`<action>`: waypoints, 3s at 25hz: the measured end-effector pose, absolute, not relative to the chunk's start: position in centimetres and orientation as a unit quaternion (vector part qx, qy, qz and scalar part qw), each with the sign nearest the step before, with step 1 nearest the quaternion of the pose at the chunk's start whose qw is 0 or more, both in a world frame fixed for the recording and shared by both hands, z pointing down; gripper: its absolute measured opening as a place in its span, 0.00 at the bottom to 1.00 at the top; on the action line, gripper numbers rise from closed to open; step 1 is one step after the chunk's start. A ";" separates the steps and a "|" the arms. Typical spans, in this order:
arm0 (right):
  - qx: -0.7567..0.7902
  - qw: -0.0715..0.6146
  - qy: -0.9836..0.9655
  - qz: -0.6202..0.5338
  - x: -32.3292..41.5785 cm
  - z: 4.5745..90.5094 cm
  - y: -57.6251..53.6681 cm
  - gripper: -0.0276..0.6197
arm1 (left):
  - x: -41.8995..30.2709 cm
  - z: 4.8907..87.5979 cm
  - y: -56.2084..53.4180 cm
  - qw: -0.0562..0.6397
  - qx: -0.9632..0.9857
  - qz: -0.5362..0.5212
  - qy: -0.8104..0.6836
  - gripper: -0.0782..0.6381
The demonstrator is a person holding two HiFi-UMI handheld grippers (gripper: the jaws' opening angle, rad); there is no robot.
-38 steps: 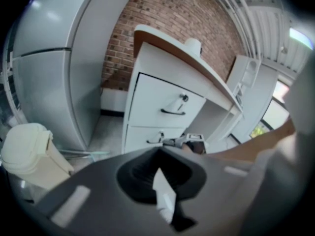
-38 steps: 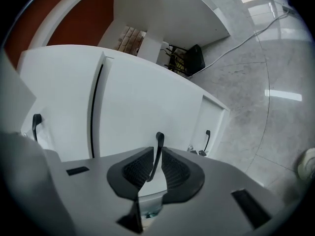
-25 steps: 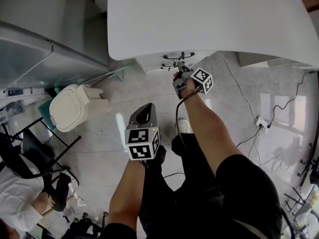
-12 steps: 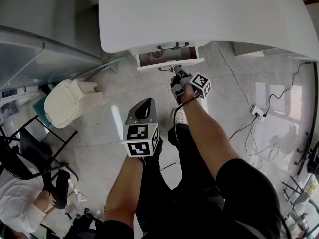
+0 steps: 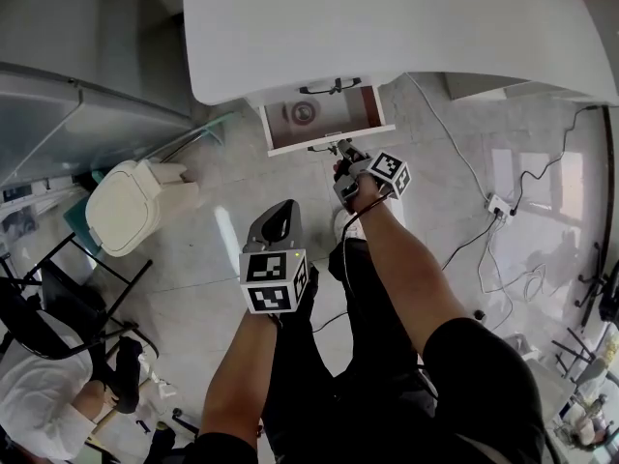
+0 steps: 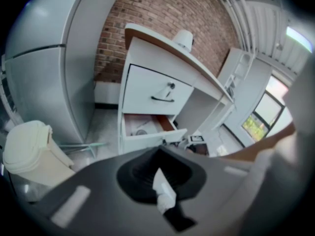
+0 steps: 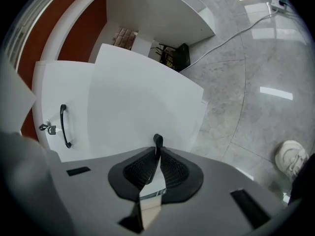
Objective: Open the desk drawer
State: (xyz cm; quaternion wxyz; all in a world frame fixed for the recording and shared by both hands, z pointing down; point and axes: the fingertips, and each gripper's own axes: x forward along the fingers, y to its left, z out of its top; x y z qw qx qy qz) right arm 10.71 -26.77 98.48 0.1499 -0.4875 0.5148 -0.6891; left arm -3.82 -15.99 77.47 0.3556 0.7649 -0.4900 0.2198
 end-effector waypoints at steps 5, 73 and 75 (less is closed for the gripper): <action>-0.492 0.122 0.526 -0.683 10.0 97.7 -26.4 0.16 | -3.4 77.6 -15.7 0.367 0.767 0.220 -0.478 0.10; -0.534 -0.041 0.838 -0.106 5.6 29.2 -26.2 0.04 | -1.4 30.1 -25.9 0.143 0.837 0.105 -0.518 0.10; -0.534 -0.041 0.838 -0.106 5.3 29.3 -26.2 0.04 | -1.6 30.1 -25.9 0.140 0.837 0.106 -0.518 0.10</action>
